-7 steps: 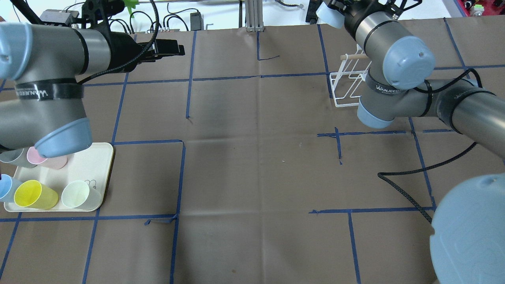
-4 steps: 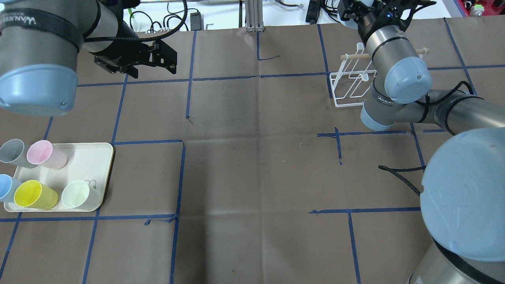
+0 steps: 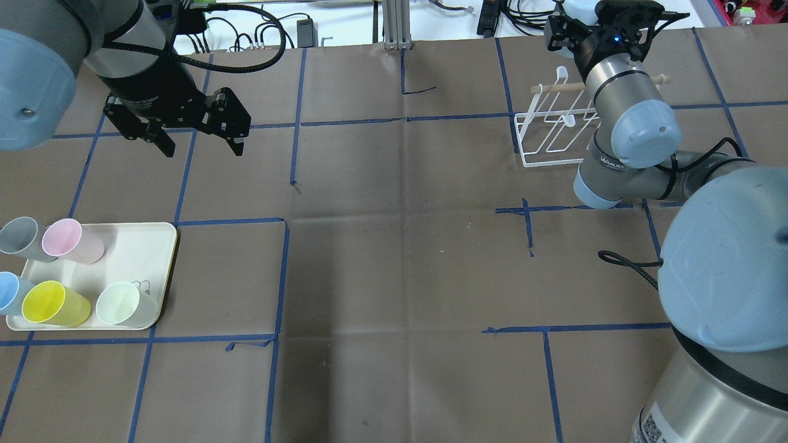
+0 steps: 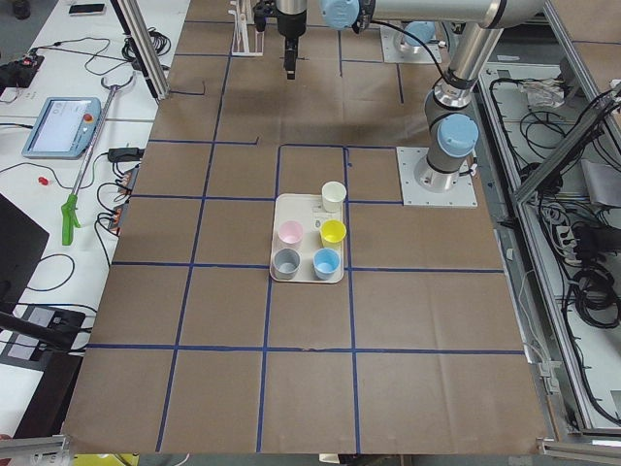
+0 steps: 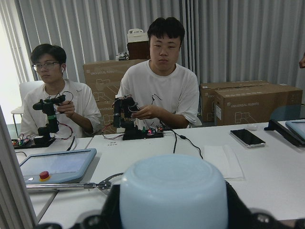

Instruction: Transfer IKEA cup to right arm and place on rack

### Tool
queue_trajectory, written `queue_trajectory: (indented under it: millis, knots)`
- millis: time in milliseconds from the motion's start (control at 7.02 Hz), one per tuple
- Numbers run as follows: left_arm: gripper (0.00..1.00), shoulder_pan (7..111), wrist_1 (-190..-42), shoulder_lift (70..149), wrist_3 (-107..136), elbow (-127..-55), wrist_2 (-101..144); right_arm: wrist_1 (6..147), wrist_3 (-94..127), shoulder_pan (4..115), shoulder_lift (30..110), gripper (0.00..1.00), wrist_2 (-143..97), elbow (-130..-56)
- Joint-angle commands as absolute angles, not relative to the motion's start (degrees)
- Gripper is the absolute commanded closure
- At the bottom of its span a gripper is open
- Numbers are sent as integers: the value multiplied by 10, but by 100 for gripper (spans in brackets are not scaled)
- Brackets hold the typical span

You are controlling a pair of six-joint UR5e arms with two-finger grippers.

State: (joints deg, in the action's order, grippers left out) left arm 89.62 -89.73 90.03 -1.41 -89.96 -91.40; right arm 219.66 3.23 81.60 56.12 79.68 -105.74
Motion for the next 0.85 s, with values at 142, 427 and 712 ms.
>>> queue_trajectory:
  millis: [142, 427, 712]
  knots:
    - [1, 892, -899, 891, -18, -914, -911, 2196, 29, 813, 533, 73, 795, -1058]
    - [1, 886, -907, 887, -25, -923, -917, 2196, 29, 813, 526, 73, 795, -1056]
    - [1, 801, -902, 834, -94, -1005, -914, 2196, 29, 812, 517, 73, 795, -1058]
